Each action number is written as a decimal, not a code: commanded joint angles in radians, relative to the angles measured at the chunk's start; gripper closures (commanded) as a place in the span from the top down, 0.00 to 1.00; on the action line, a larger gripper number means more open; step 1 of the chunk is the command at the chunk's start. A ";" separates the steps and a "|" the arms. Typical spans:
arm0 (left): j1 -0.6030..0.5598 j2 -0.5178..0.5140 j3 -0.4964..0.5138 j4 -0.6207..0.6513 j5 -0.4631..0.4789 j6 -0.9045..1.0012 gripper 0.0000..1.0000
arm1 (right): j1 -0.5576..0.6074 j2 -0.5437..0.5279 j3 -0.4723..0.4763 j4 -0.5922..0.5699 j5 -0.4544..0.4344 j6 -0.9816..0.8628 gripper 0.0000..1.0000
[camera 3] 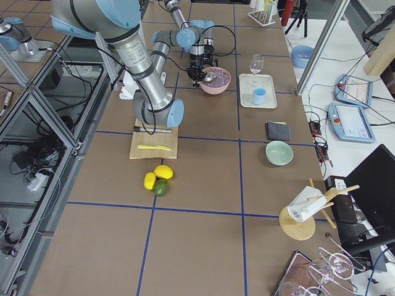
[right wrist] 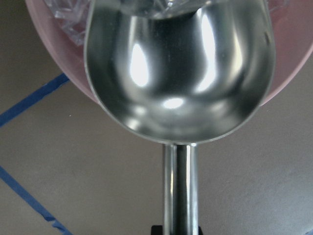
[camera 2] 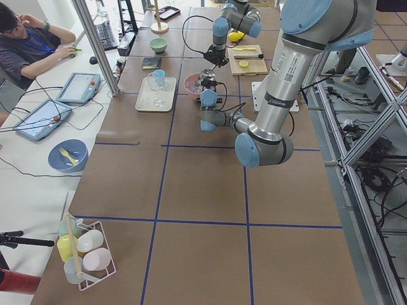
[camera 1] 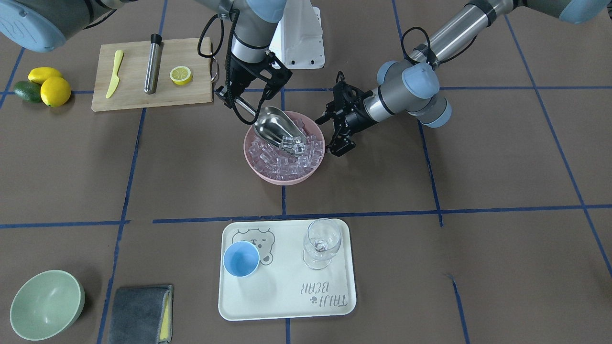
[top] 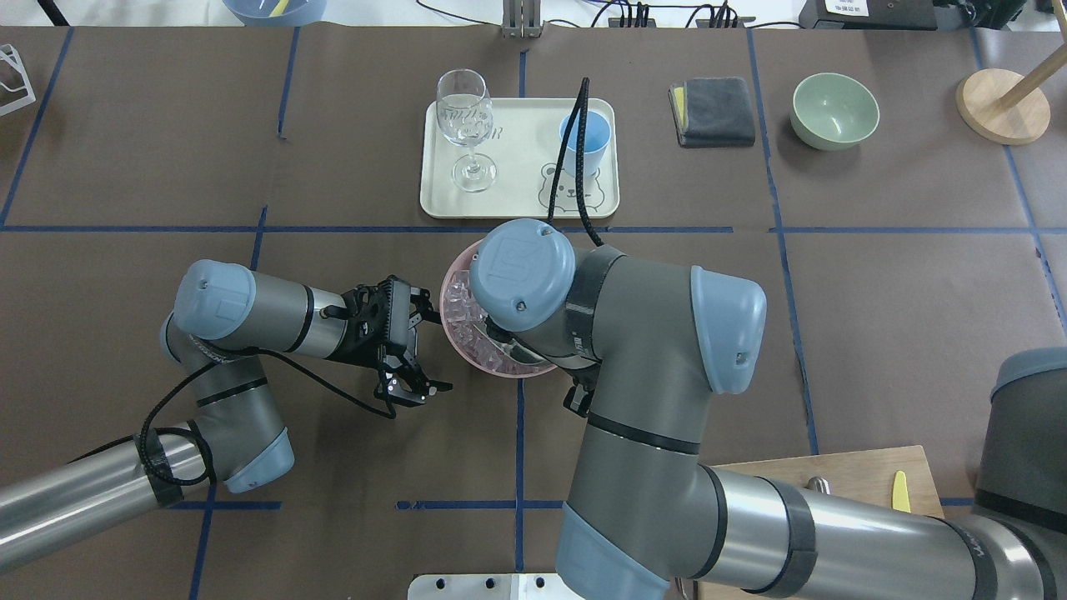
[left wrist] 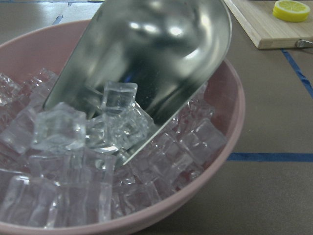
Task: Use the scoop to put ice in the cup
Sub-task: 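Tilt the scoop up and lift it out of the bowl with ice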
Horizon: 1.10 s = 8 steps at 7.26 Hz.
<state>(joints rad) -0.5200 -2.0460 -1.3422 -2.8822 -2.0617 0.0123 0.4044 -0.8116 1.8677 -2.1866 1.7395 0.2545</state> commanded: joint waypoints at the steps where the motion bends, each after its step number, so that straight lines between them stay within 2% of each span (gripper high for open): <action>1: 0.000 0.000 0.000 0.000 0.000 0.000 1.00 | 0.002 -0.067 0.036 0.103 0.000 0.051 0.00; 3: 0.000 0.000 -0.002 0.000 0.000 0.000 1.00 | 0.005 -0.083 0.050 0.163 0.000 0.118 0.00; 5: 0.000 0.000 -0.002 0.000 0.000 0.000 1.00 | 0.008 -0.170 0.094 0.304 -0.011 0.199 0.00; 8: 0.000 0.000 -0.003 0.000 0.000 0.000 1.00 | 0.040 -0.178 0.162 0.314 -0.012 0.265 0.00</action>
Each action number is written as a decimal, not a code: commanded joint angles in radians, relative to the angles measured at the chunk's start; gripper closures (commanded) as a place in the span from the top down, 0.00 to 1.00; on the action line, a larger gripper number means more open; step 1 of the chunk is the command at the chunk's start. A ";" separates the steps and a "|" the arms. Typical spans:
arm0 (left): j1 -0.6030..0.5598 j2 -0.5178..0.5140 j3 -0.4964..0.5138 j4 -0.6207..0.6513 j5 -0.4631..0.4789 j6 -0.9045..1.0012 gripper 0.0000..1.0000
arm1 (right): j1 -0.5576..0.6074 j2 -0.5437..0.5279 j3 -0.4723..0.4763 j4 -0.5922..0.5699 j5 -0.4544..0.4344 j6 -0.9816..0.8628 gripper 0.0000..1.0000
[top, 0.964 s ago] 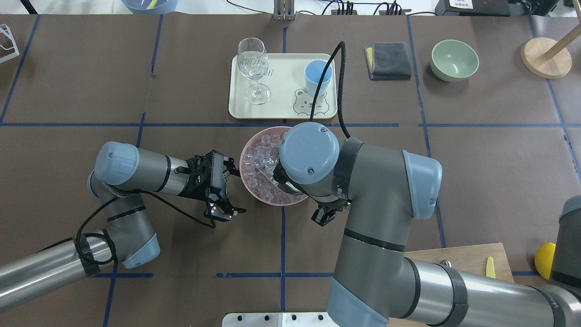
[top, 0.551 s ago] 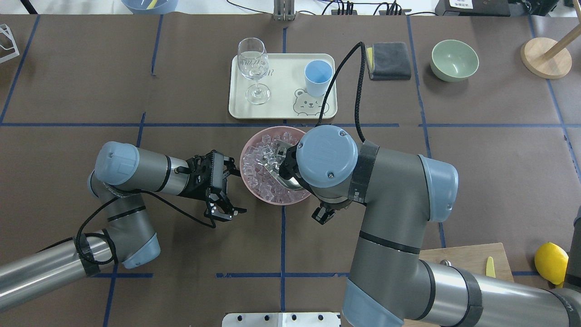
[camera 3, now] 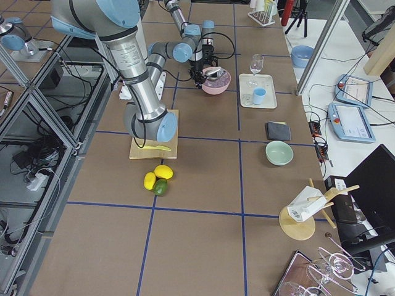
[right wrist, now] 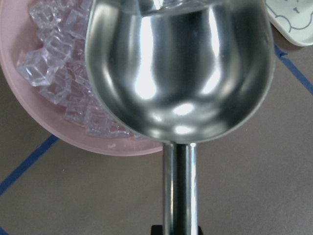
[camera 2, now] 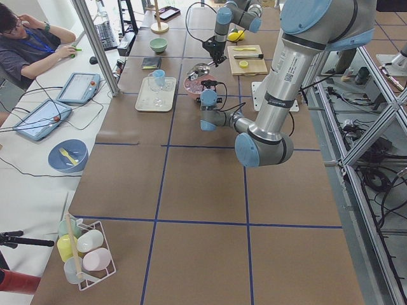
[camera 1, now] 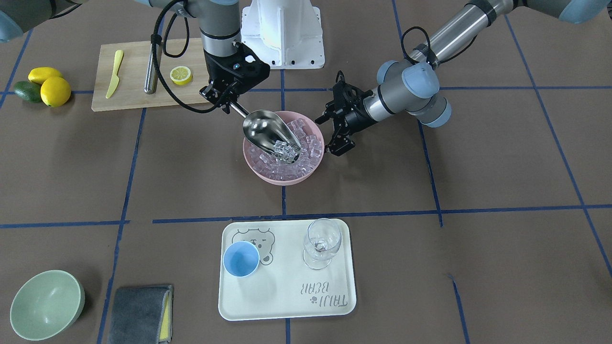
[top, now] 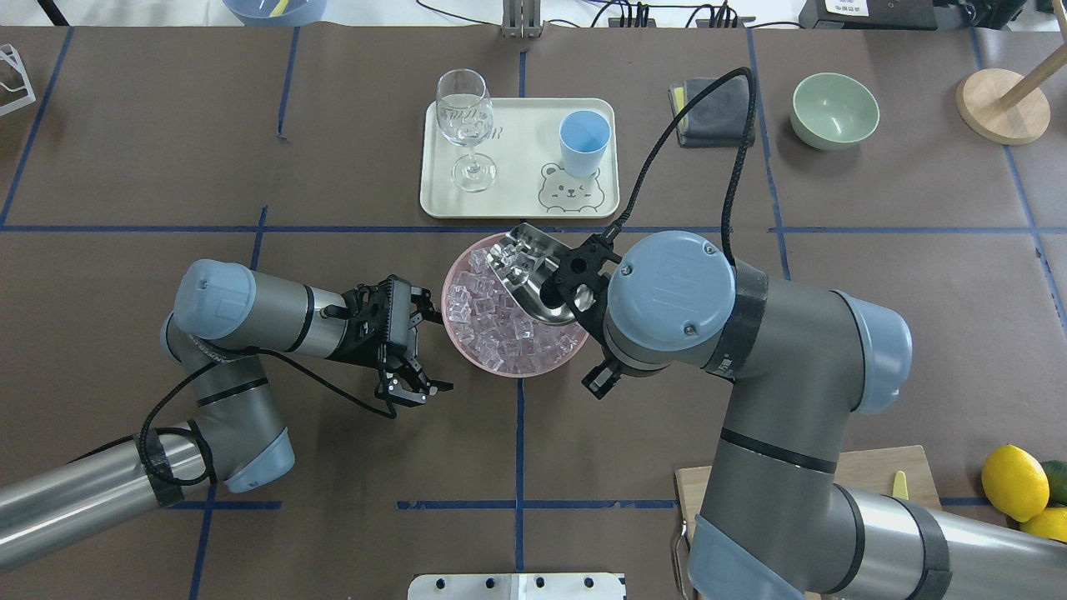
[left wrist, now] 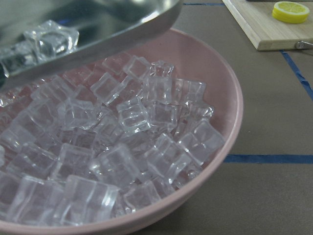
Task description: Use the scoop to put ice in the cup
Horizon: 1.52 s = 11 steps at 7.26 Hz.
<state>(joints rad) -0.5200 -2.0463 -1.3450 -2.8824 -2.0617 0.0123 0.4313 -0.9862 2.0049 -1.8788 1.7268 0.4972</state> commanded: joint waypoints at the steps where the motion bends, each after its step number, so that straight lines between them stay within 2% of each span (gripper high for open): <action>1: 0.000 0.002 0.000 0.000 0.000 0.000 1.00 | 0.049 -0.005 0.032 0.001 0.010 0.020 0.00; 2: 0.000 0.002 0.000 0.000 0.000 0.000 1.00 | 0.099 -0.005 0.022 -0.012 0.022 0.012 0.00; 3: 0.000 0.002 0.000 -0.006 0.000 0.000 1.00 | 0.174 0.001 -0.006 -0.058 0.084 0.005 0.00; 5: 0.000 0.002 -0.002 -0.006 0.000 0.000 1.00 | 0.288 0.009 -0.047 -0.136 0.143 -0.147 0.00; 7: -0.002 0.003 -0.003 -0.012 -0.002 0.002 1.00 | 0.372 0.072 -0.180 -0.160 0.178 -0.250 0.00; 8: -0.003 0.005 -0.003 -0.014 -0.002 0.002 1.00 | 0.391 0.093 -0.234 -0.166 0.178 -0.291 0.00; 11: -0.003 0.008 -0.005 -0.014 0.000 0.002 1.00 | 0.394 0.125 -0.253 -0.235 0.178 -0.333 0.00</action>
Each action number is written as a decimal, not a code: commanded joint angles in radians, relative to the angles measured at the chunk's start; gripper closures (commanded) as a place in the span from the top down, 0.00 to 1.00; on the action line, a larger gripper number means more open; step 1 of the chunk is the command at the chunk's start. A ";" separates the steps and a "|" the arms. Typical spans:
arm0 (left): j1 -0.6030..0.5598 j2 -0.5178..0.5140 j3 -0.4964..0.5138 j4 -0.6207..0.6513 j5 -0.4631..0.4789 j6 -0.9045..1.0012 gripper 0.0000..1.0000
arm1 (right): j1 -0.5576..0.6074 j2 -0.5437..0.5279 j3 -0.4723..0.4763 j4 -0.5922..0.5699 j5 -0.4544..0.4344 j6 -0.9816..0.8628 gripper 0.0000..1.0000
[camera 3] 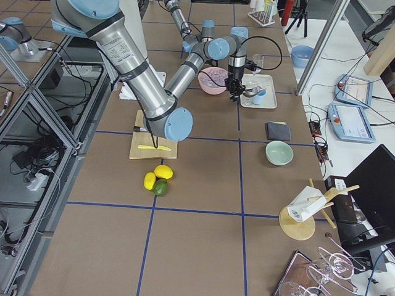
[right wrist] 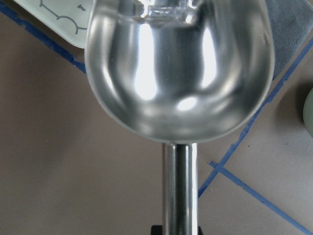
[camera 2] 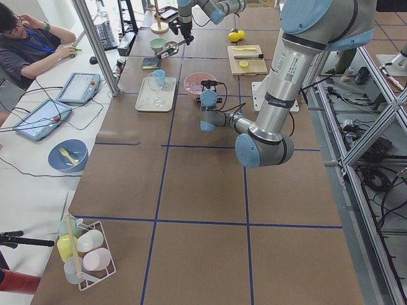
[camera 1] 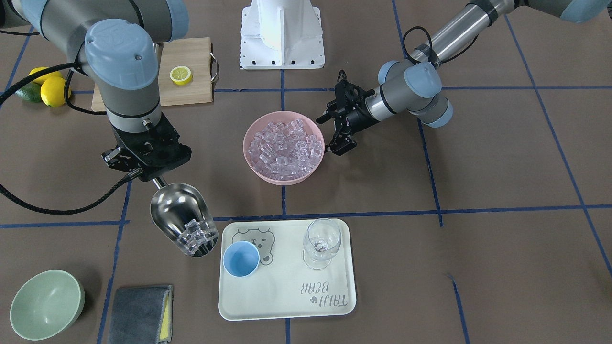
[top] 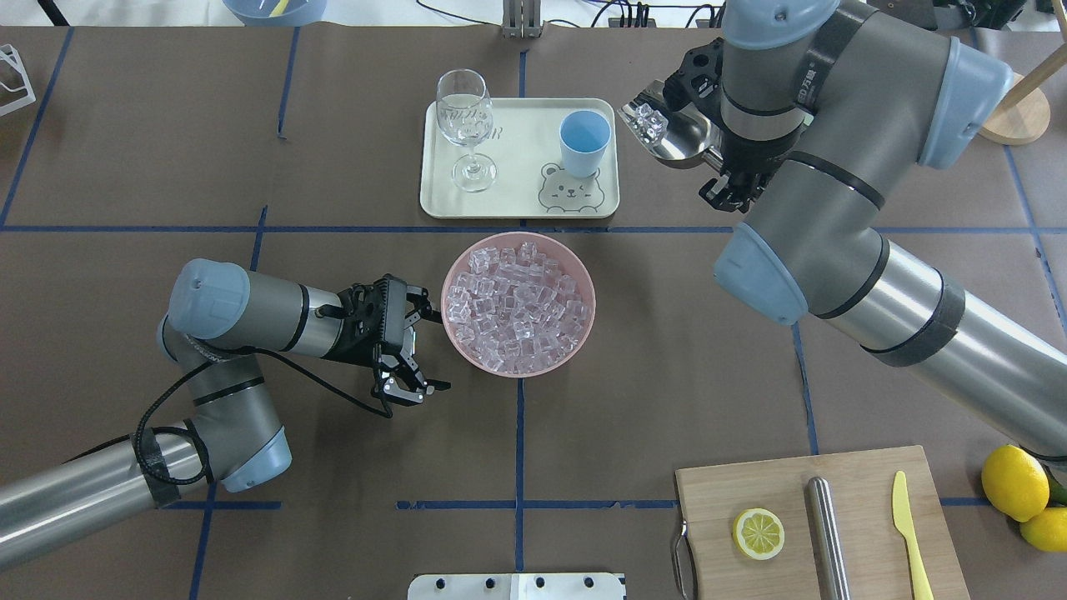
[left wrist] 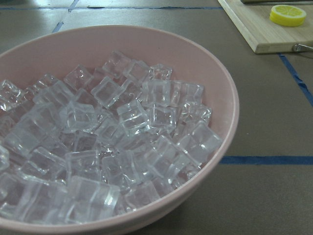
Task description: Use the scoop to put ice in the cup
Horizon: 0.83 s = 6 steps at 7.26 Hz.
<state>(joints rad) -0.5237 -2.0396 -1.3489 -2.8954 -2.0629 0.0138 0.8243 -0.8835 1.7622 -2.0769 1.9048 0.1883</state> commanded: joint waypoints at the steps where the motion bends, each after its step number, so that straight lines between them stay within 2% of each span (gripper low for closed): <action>1: 0.001 0.001 -0.001 -0.001 0.000 0.000 1.00 | -0.002 0.046 -0.010 -0.086 -0.003 -0.048 0.00; 3: 0.001 -0.001 -0.001 -0.001 0.000 0.000 1.00 | -0.010 0.064 -0.027 -0.121 -0.010 -0.105 0.00; 4: 0.001 -0.001 -0.001 -0.001 0.000 0.000 1.00 | -0.010 0.122 -0.105 -0.129 -0.012 -0.116 0.00; 6: -0.001 -0.001 -0.001 -0.002 0.001 0.000 1.00 | -0.010 0.146 -0.136 -0.190 -0.018 -0.231 0.00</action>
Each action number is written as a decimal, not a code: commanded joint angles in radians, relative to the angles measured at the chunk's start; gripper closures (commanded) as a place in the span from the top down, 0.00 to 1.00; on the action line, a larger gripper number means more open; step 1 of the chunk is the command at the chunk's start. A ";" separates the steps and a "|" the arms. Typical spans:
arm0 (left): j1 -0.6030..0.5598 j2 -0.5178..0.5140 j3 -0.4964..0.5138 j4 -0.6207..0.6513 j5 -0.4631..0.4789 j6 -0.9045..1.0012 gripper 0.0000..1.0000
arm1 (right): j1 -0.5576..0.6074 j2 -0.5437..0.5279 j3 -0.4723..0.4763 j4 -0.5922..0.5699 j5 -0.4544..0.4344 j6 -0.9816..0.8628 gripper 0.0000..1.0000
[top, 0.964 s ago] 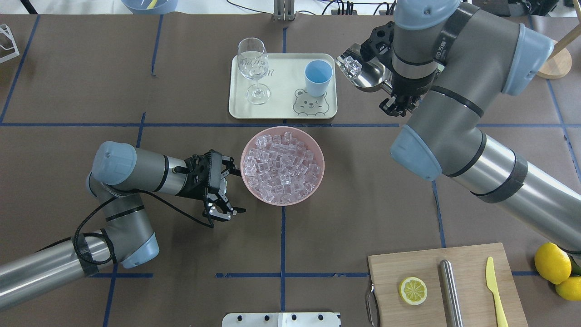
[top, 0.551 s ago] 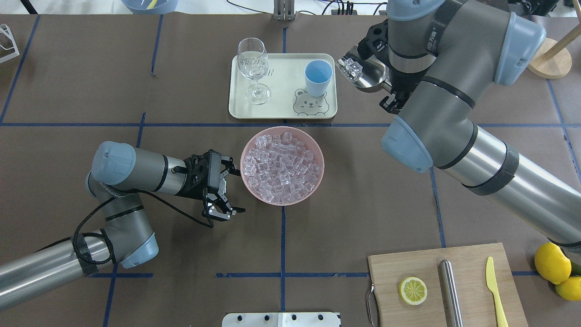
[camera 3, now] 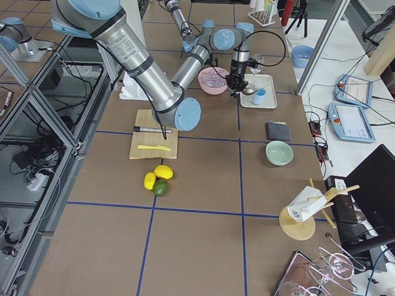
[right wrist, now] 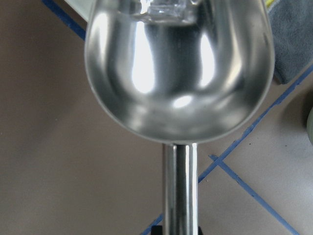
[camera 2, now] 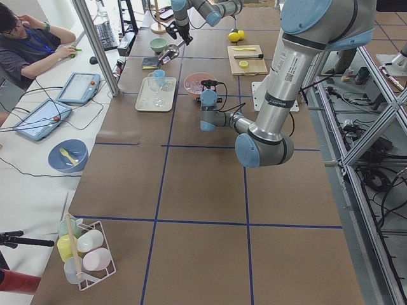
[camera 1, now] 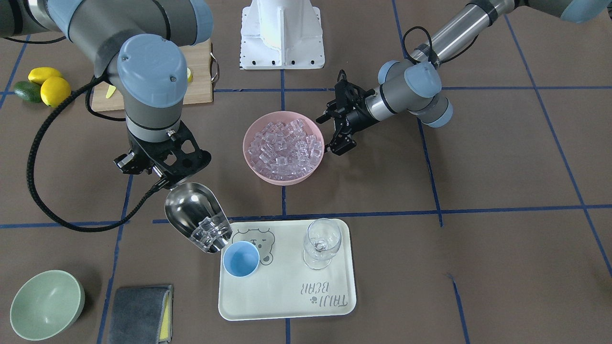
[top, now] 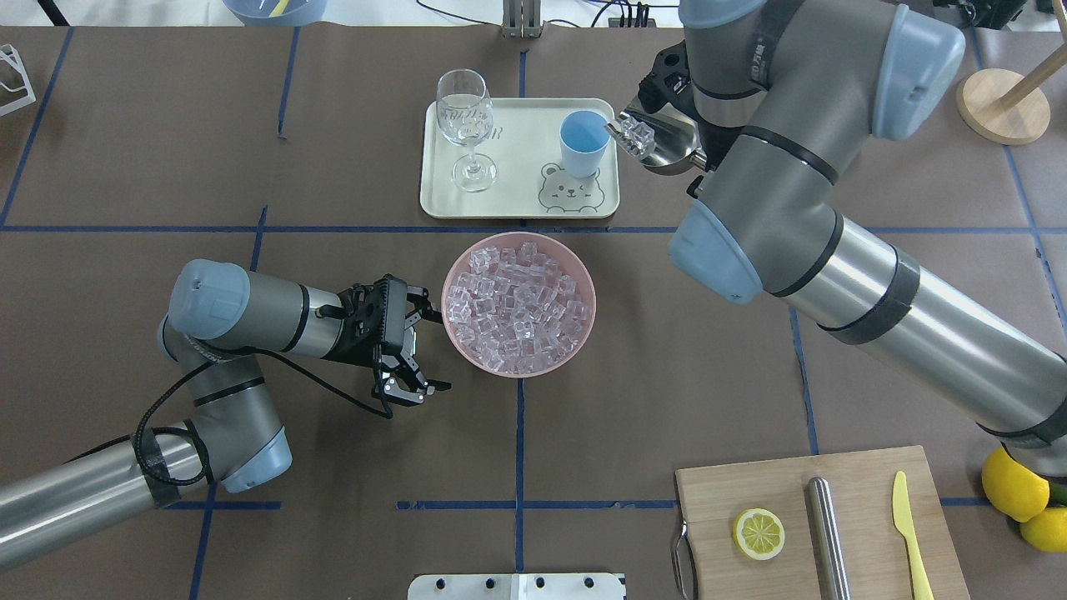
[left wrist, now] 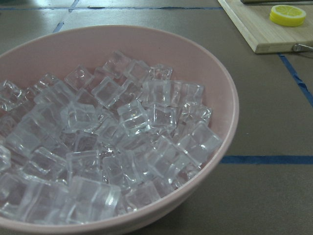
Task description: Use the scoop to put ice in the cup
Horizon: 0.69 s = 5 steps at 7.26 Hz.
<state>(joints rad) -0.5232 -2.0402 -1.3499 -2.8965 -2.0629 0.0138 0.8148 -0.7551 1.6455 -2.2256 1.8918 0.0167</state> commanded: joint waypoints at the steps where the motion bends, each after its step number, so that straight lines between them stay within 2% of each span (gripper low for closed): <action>1: -0.001 0.000 0.000 -0.003 0.001 0.000 1.00 | 0.000 0.032 -0.026 -0.080 -0.020 -0.098 0.00; 3: -0.001 0.001 0.002 -0.004 0.001 0.000 1.00 | 0.001 0.043 -0.042 -0.104 -0.022 -0.142 0.00; 5: -0.001 0.001 0.000 -0.004 0.000 0.000 1.00 | 0.004 0.094 -0.108 -0.104 -0.022 -0.158 0.00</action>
<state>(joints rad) -0.5246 -2.0389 -1.3495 -2.9007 -2.0620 0.0138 0.8176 -0.6841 1.5687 -2.3283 1.8702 -0.1309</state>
